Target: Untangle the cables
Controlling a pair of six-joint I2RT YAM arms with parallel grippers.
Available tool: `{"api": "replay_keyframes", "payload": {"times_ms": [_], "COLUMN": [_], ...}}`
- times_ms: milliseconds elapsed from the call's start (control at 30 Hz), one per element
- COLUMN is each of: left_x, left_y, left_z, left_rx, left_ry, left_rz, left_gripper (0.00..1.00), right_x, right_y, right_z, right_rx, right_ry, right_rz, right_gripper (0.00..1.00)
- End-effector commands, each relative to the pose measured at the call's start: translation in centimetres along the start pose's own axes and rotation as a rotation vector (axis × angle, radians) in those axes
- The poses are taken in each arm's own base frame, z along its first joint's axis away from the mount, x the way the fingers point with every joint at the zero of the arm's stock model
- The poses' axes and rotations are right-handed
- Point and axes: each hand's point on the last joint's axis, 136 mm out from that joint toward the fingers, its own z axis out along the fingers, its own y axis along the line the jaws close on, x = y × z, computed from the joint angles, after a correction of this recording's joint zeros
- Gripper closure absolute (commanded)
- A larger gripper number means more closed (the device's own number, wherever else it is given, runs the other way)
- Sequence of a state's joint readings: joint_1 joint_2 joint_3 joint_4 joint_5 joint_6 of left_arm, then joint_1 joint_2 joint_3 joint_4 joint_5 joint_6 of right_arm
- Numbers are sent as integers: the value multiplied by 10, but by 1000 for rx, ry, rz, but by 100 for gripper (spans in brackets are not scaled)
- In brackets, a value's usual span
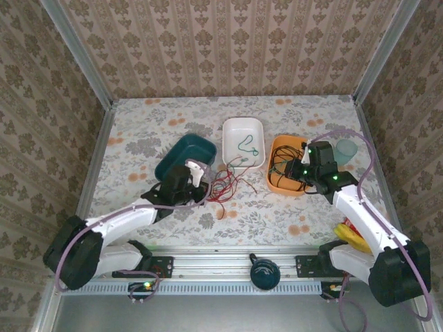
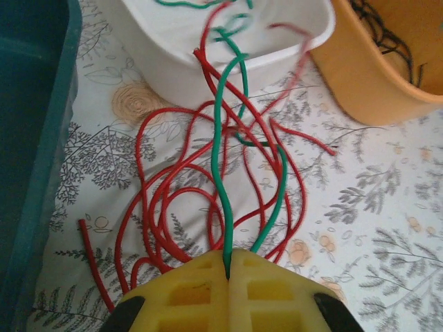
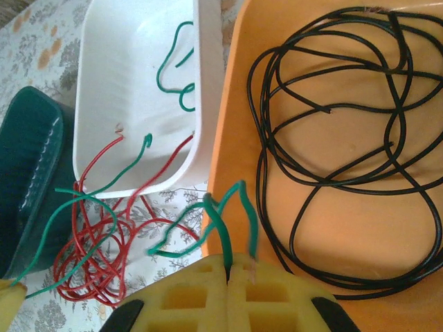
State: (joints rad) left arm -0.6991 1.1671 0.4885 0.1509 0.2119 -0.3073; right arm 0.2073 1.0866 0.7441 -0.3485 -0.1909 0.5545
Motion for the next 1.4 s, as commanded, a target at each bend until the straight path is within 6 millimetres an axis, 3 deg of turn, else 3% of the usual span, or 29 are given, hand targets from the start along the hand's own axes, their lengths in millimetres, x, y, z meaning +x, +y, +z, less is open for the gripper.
{"api": "replay_keyframes", "payload": {"times_ms": [0, 133, 333, 433, 567, 600, 633, 700, 767, 833, 1167, 1367], "left_x": [-19, -30, -29, -30, -34, -36, -38, -41, -44, -45, -66, -73], "left_y": [-18, -26, -24, -18, -15, -15, -16, -17, -19, -21, -60, -87], "left_z": [-18, -36, -45, -45, -50, -52, -55, -62, -71, -78, -107, -109], "left_rx": [90, 114, 88, 55, 29, 28, 25, 22, 19, 17, 195, 343], "left_ry": [-88, -117, -120, -126, -149, -160, -170, -182, -189, -192, -269, -258], "left_rz": [19, 36, 31, 7, -17, -19, -19, -19, -17, -19, 23, 43], "left_gripper": [100, 100, 100, 100, 100, 100, 100, 100, 100, 100, 100, 100], "right_x": [5, 2, -18, -29, -38, -41, -43, -49, -49, -41, 14, 17], "right_y": [5, 16, 60, 75, 84, 88, 90, 93, 96, 101, 98, 97], "right_z": [3, 4, 14, 37, 83, 90, 97, 104, 103, 99, 72, 53], "right_rx": [-17, -63, -173, -170, -140, -144, -144, -141, -141, -134, -189, -225], "right_ry": [38, 24, -19, -6, 42, 44, 47, 41, 45, 60, 110, 70], "right_rz": [17, 4, -52, -56, -42, -41, -36, -26, -32, -80, -183, -203], "right_gripper": [100, 100, 100, 100, 99, 97, 89, 64, 55, 52, 51, 48]}}
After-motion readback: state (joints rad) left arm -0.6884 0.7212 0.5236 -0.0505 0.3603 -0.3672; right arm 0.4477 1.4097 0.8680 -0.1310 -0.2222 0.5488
